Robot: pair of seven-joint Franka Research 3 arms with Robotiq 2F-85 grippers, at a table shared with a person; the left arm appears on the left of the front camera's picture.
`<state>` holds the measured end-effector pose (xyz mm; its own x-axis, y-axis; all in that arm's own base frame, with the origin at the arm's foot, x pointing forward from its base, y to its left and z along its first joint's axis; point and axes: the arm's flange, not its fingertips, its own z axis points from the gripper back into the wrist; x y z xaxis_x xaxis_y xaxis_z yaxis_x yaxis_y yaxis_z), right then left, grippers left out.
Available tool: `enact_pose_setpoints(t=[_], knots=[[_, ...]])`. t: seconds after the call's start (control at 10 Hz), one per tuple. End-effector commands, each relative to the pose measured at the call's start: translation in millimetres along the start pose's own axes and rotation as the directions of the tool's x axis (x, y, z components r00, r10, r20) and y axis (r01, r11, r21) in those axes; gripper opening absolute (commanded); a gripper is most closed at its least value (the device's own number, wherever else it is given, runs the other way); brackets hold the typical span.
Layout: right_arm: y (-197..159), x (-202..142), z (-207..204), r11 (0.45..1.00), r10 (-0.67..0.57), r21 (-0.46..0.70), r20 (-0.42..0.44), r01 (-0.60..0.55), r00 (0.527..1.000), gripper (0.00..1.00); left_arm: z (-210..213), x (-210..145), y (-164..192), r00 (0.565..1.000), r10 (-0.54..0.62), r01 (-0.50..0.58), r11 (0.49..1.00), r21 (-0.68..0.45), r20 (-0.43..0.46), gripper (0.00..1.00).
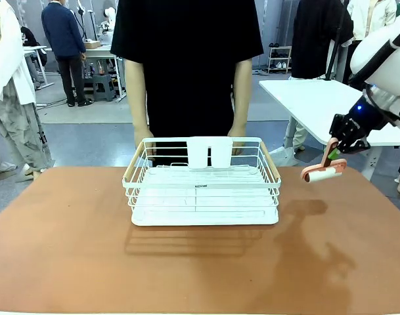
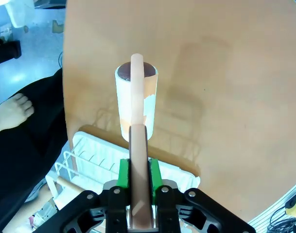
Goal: Clean the table.
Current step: Place the Lint Roller down when the Dish drying rack is positioned in the middle of the table.
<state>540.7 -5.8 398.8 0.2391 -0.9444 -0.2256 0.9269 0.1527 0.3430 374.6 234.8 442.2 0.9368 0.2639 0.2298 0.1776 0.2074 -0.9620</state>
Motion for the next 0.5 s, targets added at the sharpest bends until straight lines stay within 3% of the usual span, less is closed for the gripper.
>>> enact_pose_setpoints(t=[0.0,0.4], knots=[[-4,4,-17,0.999,-0.048,0.02,0.004,0.048,0.999,0.21,3,-1,-1,1.0,-0.002,0.002,1.0,0.001,0.003,1.0],[-16,-6,-37,0.993,-0.078,0.091,0.062,0.073,0.995,0.21,3,-1,-1,1.0,-0.002,0.002,1.0,0.001,0.003,1.0]])
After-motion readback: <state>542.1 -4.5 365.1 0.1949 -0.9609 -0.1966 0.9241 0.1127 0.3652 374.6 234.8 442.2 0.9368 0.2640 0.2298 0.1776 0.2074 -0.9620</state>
